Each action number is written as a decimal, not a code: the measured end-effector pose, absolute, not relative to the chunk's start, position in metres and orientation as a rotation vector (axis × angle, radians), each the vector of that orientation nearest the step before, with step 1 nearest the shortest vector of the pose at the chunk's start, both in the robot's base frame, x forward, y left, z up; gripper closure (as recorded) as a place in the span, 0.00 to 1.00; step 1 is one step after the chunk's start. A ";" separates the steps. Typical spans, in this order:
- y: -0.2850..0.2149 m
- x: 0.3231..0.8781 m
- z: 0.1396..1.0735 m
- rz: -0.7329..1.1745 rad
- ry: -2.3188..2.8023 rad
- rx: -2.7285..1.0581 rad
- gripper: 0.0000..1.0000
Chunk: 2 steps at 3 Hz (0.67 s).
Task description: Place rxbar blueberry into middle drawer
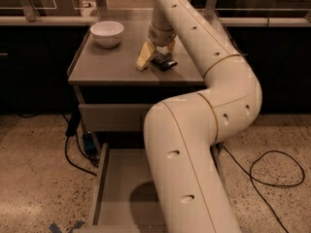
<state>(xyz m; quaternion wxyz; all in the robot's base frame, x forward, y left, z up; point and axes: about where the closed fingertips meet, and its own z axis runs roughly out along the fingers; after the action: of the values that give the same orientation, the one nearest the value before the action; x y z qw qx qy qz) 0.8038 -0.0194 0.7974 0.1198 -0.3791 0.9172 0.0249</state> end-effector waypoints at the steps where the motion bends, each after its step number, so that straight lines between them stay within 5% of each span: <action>1: -0.019 0.804 0.797 0.073 2.681 -1.108 0.90; 2: -0.019 0.804 0.797 0.073 2.680 -1.108 1.00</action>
Offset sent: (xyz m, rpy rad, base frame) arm 0.0000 0.0000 0.0000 0.0000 0.0000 0.0000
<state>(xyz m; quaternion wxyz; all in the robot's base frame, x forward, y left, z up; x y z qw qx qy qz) 0.8038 -0.0194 0.7974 0.1198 -0.3791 0.9172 0.0249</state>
